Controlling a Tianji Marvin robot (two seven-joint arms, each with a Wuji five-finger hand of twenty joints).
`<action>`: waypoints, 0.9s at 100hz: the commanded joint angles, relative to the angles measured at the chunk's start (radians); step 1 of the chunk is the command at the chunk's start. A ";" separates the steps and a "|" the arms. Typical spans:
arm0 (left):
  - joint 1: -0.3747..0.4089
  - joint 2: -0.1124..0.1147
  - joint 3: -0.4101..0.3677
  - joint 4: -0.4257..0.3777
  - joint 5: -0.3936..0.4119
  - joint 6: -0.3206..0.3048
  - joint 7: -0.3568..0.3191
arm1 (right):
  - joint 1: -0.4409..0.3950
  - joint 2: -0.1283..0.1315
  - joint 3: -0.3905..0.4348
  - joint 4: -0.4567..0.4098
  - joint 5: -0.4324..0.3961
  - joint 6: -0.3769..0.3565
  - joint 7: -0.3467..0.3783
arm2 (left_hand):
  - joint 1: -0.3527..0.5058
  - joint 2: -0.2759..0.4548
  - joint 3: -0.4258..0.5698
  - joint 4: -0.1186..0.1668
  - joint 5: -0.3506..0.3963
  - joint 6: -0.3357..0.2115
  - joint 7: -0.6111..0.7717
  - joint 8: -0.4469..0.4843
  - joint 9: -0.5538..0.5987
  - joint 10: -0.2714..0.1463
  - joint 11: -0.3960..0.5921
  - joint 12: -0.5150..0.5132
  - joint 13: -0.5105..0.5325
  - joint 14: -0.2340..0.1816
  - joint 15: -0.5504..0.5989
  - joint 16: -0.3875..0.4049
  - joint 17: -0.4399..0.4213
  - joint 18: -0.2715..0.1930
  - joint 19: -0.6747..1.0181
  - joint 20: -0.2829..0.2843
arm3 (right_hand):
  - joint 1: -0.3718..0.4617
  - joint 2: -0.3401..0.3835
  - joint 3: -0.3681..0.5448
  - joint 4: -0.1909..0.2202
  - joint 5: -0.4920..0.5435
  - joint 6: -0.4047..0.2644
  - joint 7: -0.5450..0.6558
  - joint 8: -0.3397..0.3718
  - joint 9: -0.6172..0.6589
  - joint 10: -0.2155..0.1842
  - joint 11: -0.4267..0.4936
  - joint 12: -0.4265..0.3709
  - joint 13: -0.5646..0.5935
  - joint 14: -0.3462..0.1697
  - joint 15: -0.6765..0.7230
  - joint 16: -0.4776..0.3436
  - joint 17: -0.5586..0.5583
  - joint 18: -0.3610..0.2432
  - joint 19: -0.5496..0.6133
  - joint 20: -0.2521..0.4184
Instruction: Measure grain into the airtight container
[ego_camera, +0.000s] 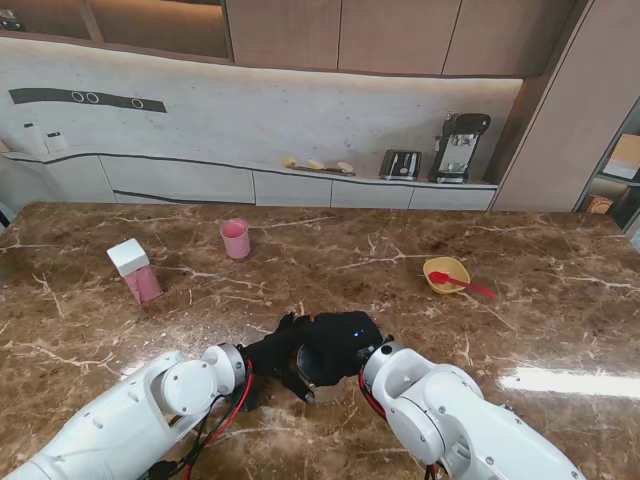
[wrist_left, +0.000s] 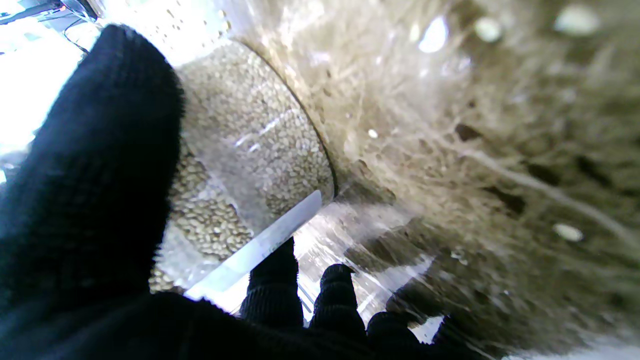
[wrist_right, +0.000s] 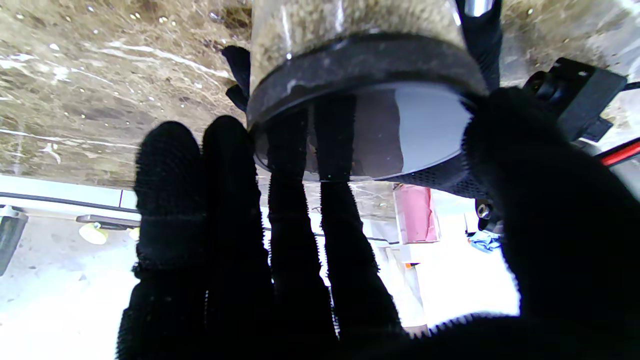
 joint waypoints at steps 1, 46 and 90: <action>0.026 -0.025 0.041 0.053 -0.003 0.018 -0.028 | -0.036 -0.006 -0.019 0.026 0.025 -0.002 0.033 | -0.063 0.163 0.044 0.054 -0.027 -0.013 -0.011 -0.018 -0.019 0.004 -0.022 -0.021 0.110 0.139 0.179 0.034 0.152 0.320 0.485 -0.010 | 0.070 0.035 0.136 0.055 0.017 -0.055 0.067 0.008 0.010 -0.104 0.067 -0.008 -0.029 -0.178 -0.102 -0.077 -0.015 -0.076 -0.055 -0.023; 0.016 -0.032 0.061 0.058 -0.015 0.036 -0.024 | -0.038 0.010 -0.010 0.005 0.038 -0.056 0.133 | -0.047 0.230 -0.021 0.075 0.005 -0.006 0.095 0.089 -0.019 0.009 -0.017 -0.037 0.111 0.138 0.183 0.020 0.153 0.322 0.489 -0.026 | 0.061 0.108 -0.236 0.094 -0.057 -0.046 -0.041 -0.020 -0.099 -0.116 -0.033 -0.064 -0.203 -0.158 -0.238 -0.114 -0.165 -0.023 -0.178 -0.004; -0.009 -0.045 0.095 0.082 -0.055 0.030 -0.033 | -0.033 -0.001 -0.033 0.050 0.063 -0.094 0.015 | -0.027 0.184 0.019 0.073 0.035 -0.028 0.082 0.093 -0.020 0.008 -0.021 -0.050 0.107 0.139 0.174 -0.015 0.158 0.312 0.469 -0.056 | 0.313 -0.079 0.337 -0.044 0.032 -0.069 0.081 0.010 0.011 -0.114 0.065 -0.045 -0.075 -0.160 -0.102 0.016 -0.021 -0.108 -0.111 -0.033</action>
